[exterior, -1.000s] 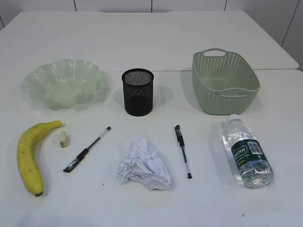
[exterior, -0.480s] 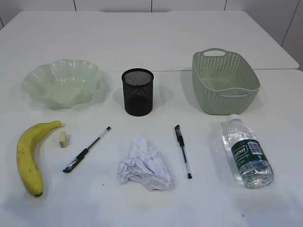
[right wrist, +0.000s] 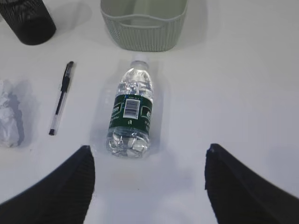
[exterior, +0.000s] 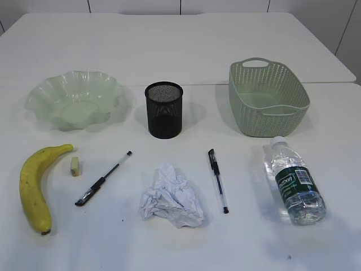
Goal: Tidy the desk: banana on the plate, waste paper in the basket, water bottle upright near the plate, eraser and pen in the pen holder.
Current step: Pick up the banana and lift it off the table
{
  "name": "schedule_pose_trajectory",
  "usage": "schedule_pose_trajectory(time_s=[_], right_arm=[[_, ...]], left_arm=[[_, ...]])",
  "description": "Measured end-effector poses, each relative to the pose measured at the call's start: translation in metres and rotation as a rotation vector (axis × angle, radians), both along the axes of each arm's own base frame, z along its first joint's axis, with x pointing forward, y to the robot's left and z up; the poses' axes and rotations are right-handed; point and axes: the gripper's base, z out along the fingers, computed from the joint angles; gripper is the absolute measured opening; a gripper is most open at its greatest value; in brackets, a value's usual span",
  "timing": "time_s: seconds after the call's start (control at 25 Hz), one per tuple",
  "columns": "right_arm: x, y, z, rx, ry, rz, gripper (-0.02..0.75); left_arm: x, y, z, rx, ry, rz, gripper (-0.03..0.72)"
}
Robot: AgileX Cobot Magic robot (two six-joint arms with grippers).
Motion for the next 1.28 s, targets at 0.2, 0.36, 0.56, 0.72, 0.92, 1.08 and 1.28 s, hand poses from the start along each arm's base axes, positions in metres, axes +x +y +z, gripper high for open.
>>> schedule_pose_trajectory(time_s=[0.2, 0.36, 0.56, 0.72, 0.92, 1.08, 1.28], right_arm=[[0.022, 0.004, 0.002, 0.036, 0.093, 0.008, 0.549], [0.039, 0.008, 0.014, 0.067, 0.138, 0.021, 0.549], [0.062, 0.011, 0.022, 0.072, 0.225, 0.027, 0.549], [0.078, 0.012, 0.017, 0.072, 0.309, 0.029, 0.549], [0.091, 0.013, 0.007, 0.08, 0.372, 0.015, 0.549], [0.095, 0.013, 0.001, 0.082, 0.398, 0.01, 0.549], [0.096, 0.013, 0.001, 0.085, 0.402, 0.009, 0.549]], left_arm=[[0.033, -0.003, -0.01, -0.036, 0.109, 0.018, 0.394], [0.061, -0.005, -0.021, -0.038, 0.202, 0.019, 0.394], [0.096, -0.007, -0.028, -0.038, 0.242, 0.021, 0.394], [0.122, -0.008, -0.039, -0.039, 0.279, 0.026, 0.394], [0.135, -0.017, -0.065, -0.056, 0.388, 0.013, 0.394], [0.141, -0.036, -0.083, -0.036, 0.425, 0.002, 0.394], [0.15, -0.045, -0.099, -0.038, 0.417, 0.066, 0.411]])
